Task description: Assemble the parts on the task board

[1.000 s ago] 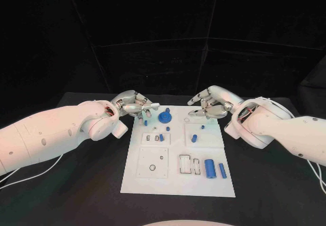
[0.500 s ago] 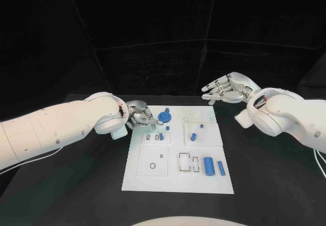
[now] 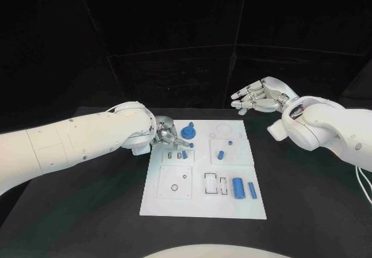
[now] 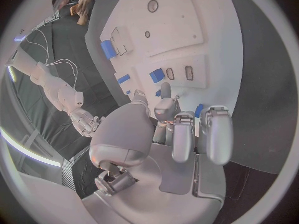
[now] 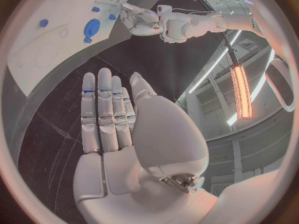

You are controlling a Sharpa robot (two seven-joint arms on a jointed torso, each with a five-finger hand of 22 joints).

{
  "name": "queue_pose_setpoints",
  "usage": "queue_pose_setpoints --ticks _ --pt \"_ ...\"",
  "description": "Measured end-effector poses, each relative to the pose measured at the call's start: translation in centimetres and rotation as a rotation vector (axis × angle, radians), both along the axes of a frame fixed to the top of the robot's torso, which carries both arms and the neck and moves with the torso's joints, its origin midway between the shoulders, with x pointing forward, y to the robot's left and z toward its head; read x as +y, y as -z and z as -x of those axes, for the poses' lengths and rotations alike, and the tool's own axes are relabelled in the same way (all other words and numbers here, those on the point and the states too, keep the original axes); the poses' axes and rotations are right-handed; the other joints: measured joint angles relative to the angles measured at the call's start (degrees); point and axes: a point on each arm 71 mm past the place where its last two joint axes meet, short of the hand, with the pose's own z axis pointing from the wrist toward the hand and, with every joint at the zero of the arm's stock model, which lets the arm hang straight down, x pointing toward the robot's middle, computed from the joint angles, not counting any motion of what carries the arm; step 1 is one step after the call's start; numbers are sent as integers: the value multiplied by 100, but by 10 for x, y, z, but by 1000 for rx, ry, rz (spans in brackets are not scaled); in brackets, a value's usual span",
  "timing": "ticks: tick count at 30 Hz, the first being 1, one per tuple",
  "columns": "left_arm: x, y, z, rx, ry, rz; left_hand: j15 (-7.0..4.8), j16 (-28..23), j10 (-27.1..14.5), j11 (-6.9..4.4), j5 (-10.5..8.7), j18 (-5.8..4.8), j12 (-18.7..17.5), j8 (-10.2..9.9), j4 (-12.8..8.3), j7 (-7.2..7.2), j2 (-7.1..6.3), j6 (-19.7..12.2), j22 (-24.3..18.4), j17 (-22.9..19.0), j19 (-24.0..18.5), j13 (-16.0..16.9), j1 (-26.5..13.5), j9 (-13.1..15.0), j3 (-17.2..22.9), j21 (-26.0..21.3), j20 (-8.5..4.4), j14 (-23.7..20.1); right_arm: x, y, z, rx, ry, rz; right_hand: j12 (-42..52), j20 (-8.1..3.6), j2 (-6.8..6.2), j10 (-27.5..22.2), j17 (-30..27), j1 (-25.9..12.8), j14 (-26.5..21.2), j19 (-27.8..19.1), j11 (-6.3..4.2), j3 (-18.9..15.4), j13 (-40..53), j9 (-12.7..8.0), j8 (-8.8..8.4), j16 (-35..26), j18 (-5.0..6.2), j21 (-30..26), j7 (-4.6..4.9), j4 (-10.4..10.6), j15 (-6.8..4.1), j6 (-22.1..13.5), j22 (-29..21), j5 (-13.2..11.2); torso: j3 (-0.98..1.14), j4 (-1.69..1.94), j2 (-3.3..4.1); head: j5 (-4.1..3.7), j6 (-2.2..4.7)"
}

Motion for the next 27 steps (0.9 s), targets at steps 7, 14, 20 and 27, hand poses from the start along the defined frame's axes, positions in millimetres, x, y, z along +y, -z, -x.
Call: queue_pose_setpoints --ticks 7,14,20,27 --pt "-7 2 -3 4 20 -45 0 0 -20 -20 0 0 0 42 -6 -19 28 -43 -1 0 0 0 -28 70 -42 0 0 0 2 0 -2 -6 0 3 -24 0 -23 20 0 -23 0 0 20 -14 -14 -5 0 -5 0 -22 0 14 0 0 -11 0 -3 -1 2 -21 -16" --pt "-14 8 -3 13 49 -91 1 0 -20 -20 0 1 0 66 -16 -11 28 -51 -1 -1 0 14 -28 104 -63 26 0 0 6 1 -4 -10 -3 7 -47 0 -23 20 1 -23 0 0 20 -29 -21 -5 -22 -30 0 -48 0 29 0 0 -22 23 -9 -2 7 -62 -37" --pt "-20 11 -4 18 69 -113 1 0 -21 -20 0 1 0 93 -16 -22 28 -81 -1 -1 0 14 -28 147 -63 30 0 0 9 1 -5 -11 -7 9 -47 0 -23 20 1 -23 0 0 20 -30 -21 -5 -22 -30 0 -48 0 29 0 0 -26 23 -14 -4 9 -56 -52" --pt "-25 12 -4 21 83 -126 1 0 -21 -19 0 1 0 115 -32 -10 47 -93 -2 -1 0 18 -10 180 -79 30 0 -1 12 1 -7 -12 -10 11 -47 0 -23 20 1 -23 -1 0 20 -30 -27 -5 -22 -64 0 -48 0 29 0 0 -32 23 -14 -2 9 -54 -75"
